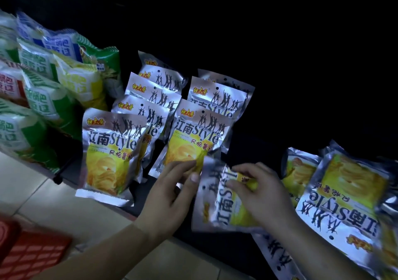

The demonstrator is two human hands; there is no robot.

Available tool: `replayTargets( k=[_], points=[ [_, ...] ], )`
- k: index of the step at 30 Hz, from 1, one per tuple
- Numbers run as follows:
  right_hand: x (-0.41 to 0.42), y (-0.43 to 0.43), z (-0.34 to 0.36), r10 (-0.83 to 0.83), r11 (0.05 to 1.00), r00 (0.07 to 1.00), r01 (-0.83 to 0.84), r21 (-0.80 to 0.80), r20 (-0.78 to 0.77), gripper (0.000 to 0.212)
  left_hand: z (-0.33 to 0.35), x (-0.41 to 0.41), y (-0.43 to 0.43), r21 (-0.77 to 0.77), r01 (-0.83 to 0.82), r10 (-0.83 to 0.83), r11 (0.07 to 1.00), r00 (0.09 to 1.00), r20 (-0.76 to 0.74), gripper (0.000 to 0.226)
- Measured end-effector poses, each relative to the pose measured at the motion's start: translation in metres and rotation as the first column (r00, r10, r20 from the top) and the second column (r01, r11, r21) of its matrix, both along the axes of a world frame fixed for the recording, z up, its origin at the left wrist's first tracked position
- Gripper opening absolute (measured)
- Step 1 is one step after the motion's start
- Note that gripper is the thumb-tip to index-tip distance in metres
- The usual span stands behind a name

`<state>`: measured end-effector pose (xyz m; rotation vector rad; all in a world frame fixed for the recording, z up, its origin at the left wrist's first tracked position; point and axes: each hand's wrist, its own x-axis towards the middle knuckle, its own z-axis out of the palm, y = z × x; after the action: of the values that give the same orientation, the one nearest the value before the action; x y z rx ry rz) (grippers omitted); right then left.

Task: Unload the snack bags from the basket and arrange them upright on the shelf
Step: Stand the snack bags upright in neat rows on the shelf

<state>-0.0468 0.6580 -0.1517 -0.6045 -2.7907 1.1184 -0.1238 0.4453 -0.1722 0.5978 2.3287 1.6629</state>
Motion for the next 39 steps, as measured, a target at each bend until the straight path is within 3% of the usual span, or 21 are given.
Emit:
replayTargets(
  k=[4, 7, 12, 14, 16, 19, 21, 23, 25, 28, 39],
  points=[
    [-0.029, -0.024, 0.025, -0.317, 0.914, 0.944, 0.281, -0.294, -0.085, 0.023, 0.031, 0.001, -0.003, 0.194, -0.001, -0.038, 0.981, 0.980, 0.198, 0.029],
    [-0.050, -0.046, 0.032, -0.437, 0.823, 0.897, 0.368, -0.432, -0.069, 0.024, 0.034, -0.007, -0.004, 0.197, -0.092, 0.039, 0.976, 0.965, 0.260, 0.019],
    [-0.061, -0.063, 0.025, -0.368, 0.745, 0.929, 0.326, -0.582, 0.049, 0.022, 0.022, -0.030, -0.017, 0.126, -0.117, 0.084, 0.985, 0.967, 0.242, 0.020],
    [-0.058, -0.063, 0.022, -0.287, 0.707, 0.955, 0.268, -0.654, 0.082, 0.039, 0.018, -0.040, -0.021, 0.103, -0.124, 0.099, 0.987, 0.971, 0.220, 0.021],
    [-0.054, -0.062, 0.014, -0.254, 0.727, 0.963, 0.250, -0.639, 0.088, 0.050, 0.015, -0.046, -0.022, 0.038, -0.133, 0.125, 0.990, 0.977, 0.170, 0.025],
    [-0.052, -0.065, 0.000, -0.304, 0.780, 0.951, 0.281, -0.559, 0.053, 0.051, 0.017, -0.047, -0.021, 0.024, -0.187, 0.185, 0.982, 0.980, 0.067, 0.036],
    [-0.053, -0.068, -0.009, -0.360, 0.779, 0.932, 0.320, -0.539, 0.033, 0.051, 0.017, -0.041, -0.024, -0.044, -0.212, 0.198, 0.976, 0.957, -0.213, 0.048],
    [-0.056, -0.073, -0.016, -0.392, 0.771, 0.920, 0.331, -0.545, 0.005, 0.053, 0.012, -0.030, -0.026, -0.198, -0.156, 0.069, 0.968, 0.919, -0.389, 0.054],
    [-0.059, -0.077, -0.023, -0.389, 0.785, 0.921, 0.322, -0.529, -0.016, 0.055, 0.003, -0.020, -0.029, -0.376, -0.109, -0.032, 0.920, 0.936, -0.350, 0.060],
    [-0.058, -0.080, -0.027, -0.335, 0.837, 0.941, 0.281, -0.470, -0.035, 0.058, -0.016, -0.010, -0.031, -0.512, -0.091, -0.030, 0.854, 0.974, -0.223, 0.071],
    [-0.040, -0.066, -0.026, -0.179, 0.901, 0.981, 0.131, -0.414, -0.079, 0.031, -0.030, -0.011, -0.029, -0.555, -0.012, -0.185, 0.832, 0.937, -0.297, 0.081]
  ],
)
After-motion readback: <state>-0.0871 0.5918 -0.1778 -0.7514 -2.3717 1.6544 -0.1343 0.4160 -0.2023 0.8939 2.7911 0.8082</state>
